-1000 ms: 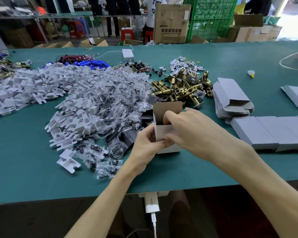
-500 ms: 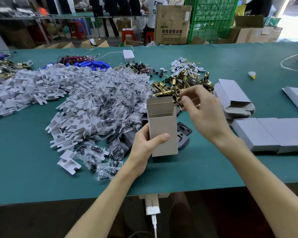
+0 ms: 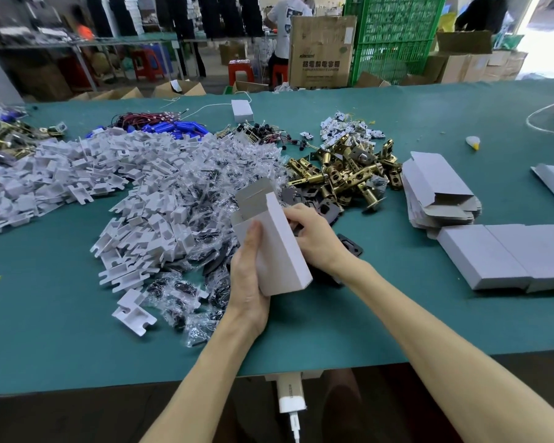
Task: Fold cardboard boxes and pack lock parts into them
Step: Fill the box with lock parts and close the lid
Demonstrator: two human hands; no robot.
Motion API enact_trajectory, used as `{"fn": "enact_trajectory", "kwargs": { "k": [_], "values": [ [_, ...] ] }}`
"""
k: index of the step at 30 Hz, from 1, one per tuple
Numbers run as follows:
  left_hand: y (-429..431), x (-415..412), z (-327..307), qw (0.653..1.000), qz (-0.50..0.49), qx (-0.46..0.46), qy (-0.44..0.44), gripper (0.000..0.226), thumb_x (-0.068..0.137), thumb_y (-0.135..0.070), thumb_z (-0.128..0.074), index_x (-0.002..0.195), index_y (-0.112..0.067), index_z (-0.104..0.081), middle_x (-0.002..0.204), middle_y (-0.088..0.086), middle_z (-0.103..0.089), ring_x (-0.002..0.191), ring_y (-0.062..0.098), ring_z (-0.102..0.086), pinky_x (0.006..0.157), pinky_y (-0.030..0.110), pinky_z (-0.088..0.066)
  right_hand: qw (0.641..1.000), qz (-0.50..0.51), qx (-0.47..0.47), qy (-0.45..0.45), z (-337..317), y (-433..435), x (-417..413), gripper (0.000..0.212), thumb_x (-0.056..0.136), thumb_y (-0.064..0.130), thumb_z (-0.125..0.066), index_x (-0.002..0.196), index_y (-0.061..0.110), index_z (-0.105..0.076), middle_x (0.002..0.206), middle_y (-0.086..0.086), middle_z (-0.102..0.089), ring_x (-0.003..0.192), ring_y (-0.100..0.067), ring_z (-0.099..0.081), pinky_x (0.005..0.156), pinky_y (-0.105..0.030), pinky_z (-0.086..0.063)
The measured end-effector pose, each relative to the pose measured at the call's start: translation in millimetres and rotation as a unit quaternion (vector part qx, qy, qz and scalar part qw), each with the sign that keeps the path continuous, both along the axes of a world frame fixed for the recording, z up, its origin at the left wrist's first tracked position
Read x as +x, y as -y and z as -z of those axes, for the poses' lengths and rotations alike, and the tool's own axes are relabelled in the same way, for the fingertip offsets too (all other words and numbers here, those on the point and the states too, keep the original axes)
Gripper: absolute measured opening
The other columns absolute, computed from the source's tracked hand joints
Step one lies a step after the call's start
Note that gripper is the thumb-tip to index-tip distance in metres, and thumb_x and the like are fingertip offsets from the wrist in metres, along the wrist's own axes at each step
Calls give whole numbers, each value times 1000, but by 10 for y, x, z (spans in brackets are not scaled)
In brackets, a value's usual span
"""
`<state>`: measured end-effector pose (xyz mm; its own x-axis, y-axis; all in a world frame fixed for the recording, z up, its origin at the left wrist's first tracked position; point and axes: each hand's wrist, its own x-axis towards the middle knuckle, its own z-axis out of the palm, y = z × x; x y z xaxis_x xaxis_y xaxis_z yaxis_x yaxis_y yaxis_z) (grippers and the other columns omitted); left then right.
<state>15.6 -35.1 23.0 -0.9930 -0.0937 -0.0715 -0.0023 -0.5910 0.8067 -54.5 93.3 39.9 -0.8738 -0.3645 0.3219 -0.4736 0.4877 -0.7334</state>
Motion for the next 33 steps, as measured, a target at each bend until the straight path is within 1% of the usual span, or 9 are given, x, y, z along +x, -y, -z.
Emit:
{"fn": "enact_trajectory", "kwargs": {
  "k": [3,8,10,13,18,22,28,31,33],
  "values": [
    [-3,7,-4,1000,-5,-9,2,57,78,-63,-72,116,-20,-78,113,12,-78,96,21,-76,73,31,-62,1000,2,19,19,88,73,-41,19,92,13,-72,111,13,-74,96,1,-53,98,-7,-48,86,-10,-35],
    [-21,19,-4,998,-12,-63,-12,43,80,-59,-73,111,-29,-79,104,7,-79,91,20,-76,74,34,-62,996,22,83,20,56,197,-25,18,88,36,-51,95,19,-50,115,-6,-42,114,-31,-49,112,-52,-40],
    [-23,24,-4,997,-7,-76,-14,43,77,-61,-73,107,-32,-80,103,7,-79,89,20,-75,74,35,-63,997,31,59,40,110,193,-47,15,96,33,-50,95,18,-49,117,-11,-46,105,-23,-50,111,-42,-43],
    [-40,35,-6,995,12,-100,-17,40,74,-61,-75,101,-32,-81,99,7,-78,86,21,-74,73,36,-62,996,41,-27,75,183,153,-21,21,109,25,-42,95,41,-41,103,17,-46,90,5,-46,83,1,-40],
    [-66,38,-6,988,30,-147,-20,42,85,-51,-73,110,-18,-75,99,9,-79,84,21,-75,69,30,-60,974,32,-184,129,23,85,14,23,97,6,-58,75,9,-53,75,-10,-57,73,-24,-49,68,-41,-45],
    [-97,67,5,974,62,-210,-51,49,76,-56,-76,105,-18,-74,95,3,-80,82,14,-75,67,24,-58,943,88,-271,171,8,-38,-13,32,103,-9,-42,79,10,-53,77,-4,-52,71,-16,-45,65,-29,-44],
    [-98,85,-1,972,83,-212,-54,49,74,-53,-78,104,-14,-73,92,3,-80,79,11,-75,64,21,-56,964,105,-212,126,-17,-210,-81,10,91,-3,-66,84,-10,-64,82,-14,-63,79,-23,-50,73,-39,-44],
    [-102,88,-5,974,70,-211,-50,47,73,-54,-78,100,-16,-74,88,0,-79,76,10,-74,62,21,-55,966,109,-189,139,-6,-250,-67,21,85,4,-77,85,24,-71,82,10,-73,76,-5,-63,72,-29,-52],
    [-99,88,-8,976,62,-203,-46,45,73,-55,-78,99,-18,-75,88,0,-79,75,10,-74,62,22,-55,963,118,-199,138,29,-254,-71,21,82,7,-79,83,27,-74,77,13,-75,72,0,-65,69,-26,-53]
  ]
}}
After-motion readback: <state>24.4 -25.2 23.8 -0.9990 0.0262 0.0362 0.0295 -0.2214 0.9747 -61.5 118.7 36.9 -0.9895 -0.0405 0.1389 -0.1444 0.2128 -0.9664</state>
